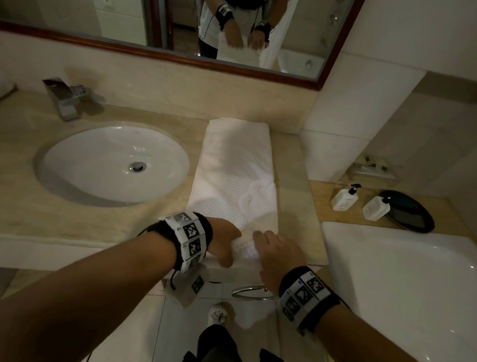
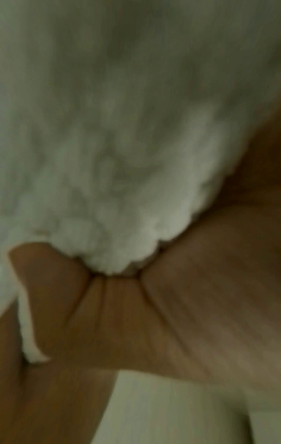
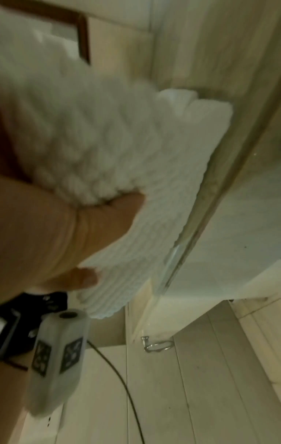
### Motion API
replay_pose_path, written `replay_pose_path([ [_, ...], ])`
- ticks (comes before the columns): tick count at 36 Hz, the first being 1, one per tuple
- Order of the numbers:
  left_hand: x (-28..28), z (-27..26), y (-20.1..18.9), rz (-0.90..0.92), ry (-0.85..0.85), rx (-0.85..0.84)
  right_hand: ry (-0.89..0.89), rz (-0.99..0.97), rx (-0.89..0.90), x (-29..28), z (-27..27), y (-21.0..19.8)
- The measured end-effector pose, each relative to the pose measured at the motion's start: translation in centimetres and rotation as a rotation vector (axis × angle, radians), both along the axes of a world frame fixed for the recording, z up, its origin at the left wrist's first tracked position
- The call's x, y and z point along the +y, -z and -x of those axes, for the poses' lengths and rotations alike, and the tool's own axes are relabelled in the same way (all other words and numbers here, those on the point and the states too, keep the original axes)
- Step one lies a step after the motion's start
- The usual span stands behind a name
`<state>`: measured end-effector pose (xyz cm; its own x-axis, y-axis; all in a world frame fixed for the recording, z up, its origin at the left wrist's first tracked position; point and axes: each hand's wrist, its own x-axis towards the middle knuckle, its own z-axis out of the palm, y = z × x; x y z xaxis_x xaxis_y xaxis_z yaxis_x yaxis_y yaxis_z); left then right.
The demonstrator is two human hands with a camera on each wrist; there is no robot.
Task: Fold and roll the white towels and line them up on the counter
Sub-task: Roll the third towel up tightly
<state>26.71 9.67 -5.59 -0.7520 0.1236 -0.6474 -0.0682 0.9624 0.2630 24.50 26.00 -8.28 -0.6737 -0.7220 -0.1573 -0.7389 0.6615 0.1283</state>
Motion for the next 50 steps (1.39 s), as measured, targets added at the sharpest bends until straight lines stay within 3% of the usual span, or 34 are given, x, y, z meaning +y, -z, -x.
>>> replay_pose_path([
  [7, -0.8, 0.1, -0.3, 0.145, 0.138, -0.072, -0.021, -0.113, -0.228, -0.7, 1.4, -1.3],
  [12, -1.9, -0.1, -0.5, 0.185, 0.109, -0.075, 0.017, -0.143, -0.346, -0.8, 3.0, -1.3],
  [14, -2.1, -0.3, -0.1, 0.21, 0.095, -0.004, 0.02, -0.145, -0.416, -1.2, 3.4, -1.1],
  [19, -0.8, -1.3, 1.5, 0.224, 0.094, 0.362, 0.142, -0.057, -0.525, -1.1, 5.3, -1.1],
  [21, -0.1, -1.5, 2.0, 0.246, 0.133, 0.378, 0.167, -0.053, -0.576, -0.9, 6.2, -1.2],
  [24, 0.2, -1.2, 2.3, 0.192, 0.04, 0.319, 0.141, -0.097, -0.613, -0.8, 7.1, -1.8],
  [26, 0.0, -0.6, 2.1, 0.129, -0.01, 0.233, 0.134, -0.157, -0.59, -1.0, 7.3, -2.1],
  [29, -0.4, 0.2, 1.7, 0.07, -0.029, 0.14, 0.072, -0.283, -0.298, -1.0, 7.1, -2.2],
  [32, -1.0, 0.9, 1.4, 0.004, -0.061, 0.132, 0.022, -0.157, -0.074, -0.5, 5.8, -1.6],
  [38, -2.1, 2.0, 0.9, -0.069, -0.101, 0.114, 0.029, -0.077, 0.066, -0.1, 4.8, 0.7],
  [46, -2.6, 2.3, 2.2, 0.14, 0.045, 0.071, -0.031, -0.084, -0.218, -0.9, 7.0, 1.7],
  [50, -3.1, 2.3, 3.4, 0.151, 0.064, 0.094, 0.009, -0.154, -0.387, -1.2, 8.0, 2.4],
])
